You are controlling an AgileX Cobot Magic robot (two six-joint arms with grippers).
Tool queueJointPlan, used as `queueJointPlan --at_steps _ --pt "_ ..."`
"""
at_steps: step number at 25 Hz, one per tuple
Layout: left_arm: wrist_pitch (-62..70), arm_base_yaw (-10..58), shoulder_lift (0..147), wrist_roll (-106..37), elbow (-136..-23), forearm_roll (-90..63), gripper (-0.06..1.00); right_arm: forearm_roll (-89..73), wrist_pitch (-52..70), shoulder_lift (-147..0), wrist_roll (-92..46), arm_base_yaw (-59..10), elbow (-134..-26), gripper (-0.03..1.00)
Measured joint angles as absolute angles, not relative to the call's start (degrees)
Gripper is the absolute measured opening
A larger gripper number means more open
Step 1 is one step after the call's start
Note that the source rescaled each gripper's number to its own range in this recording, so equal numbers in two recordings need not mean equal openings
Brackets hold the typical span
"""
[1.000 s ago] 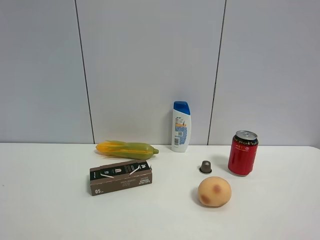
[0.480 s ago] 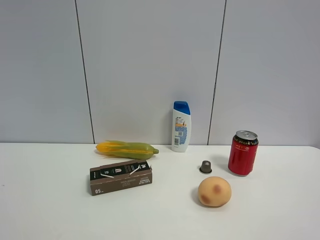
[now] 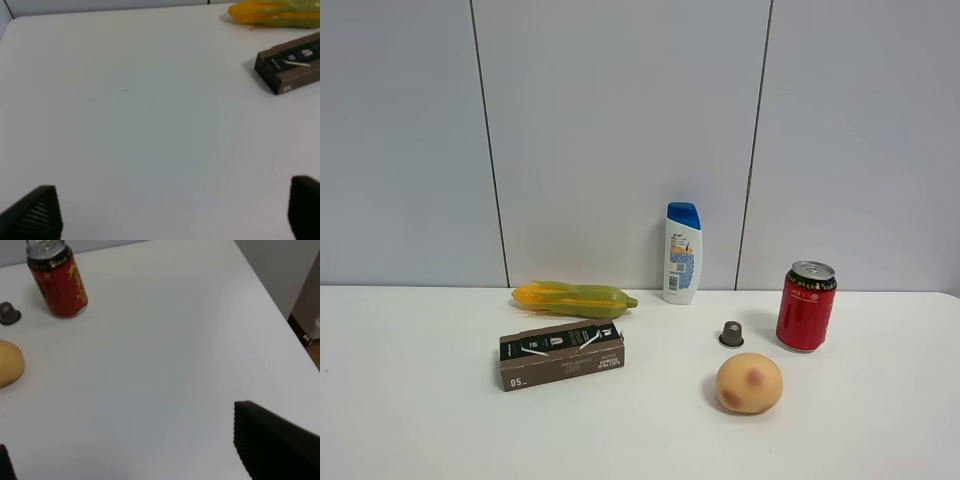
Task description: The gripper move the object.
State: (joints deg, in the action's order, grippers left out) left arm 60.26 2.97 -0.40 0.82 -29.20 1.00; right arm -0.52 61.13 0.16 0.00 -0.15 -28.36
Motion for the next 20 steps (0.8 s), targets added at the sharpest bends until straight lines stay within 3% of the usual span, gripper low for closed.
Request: queueJointPlan --at_steps 20 --pt "60.3 3.0 -0.4 0.8 -29.2 1.0 1.0 1.0 61.1 0.2 2.3 -0.2 -28.4 0.6"
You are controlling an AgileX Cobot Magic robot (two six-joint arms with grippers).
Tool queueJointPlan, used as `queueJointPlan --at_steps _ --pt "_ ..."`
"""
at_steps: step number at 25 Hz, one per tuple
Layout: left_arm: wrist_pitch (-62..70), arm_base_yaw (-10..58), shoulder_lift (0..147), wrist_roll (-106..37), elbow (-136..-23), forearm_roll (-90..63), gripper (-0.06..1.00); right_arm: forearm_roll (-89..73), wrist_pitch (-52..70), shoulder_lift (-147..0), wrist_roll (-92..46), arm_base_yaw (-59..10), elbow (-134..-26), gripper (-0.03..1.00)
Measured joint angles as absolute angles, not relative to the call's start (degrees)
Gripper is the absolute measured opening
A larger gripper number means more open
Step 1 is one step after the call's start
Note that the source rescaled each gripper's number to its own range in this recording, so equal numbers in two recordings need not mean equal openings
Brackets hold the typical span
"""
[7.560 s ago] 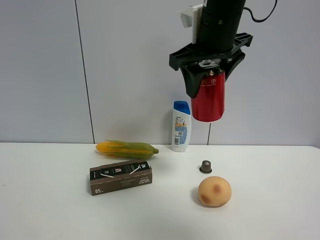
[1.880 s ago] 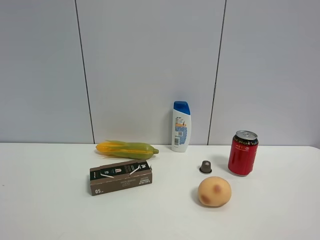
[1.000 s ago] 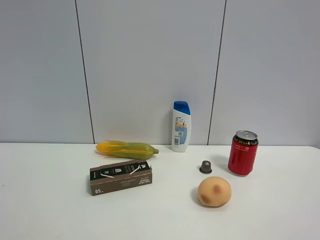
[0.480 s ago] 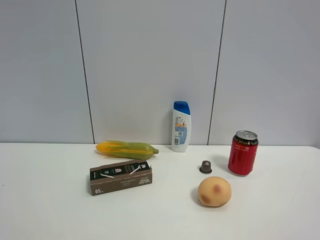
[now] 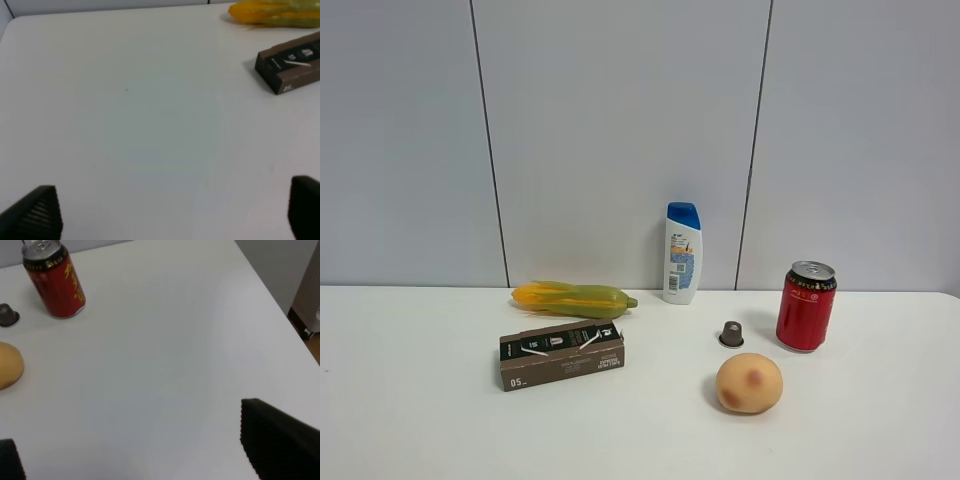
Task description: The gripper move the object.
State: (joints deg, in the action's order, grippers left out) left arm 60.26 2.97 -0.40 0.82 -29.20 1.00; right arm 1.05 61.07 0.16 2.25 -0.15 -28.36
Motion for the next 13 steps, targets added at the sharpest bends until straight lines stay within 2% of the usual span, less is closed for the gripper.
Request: queueJointPlan --at_steps 13 --pt "60.3 3.0 -0.4 0.8 -29.2 1.0 1.0 1.0 61.1 0.2 2.3 -0.2 -28.4 0.6"
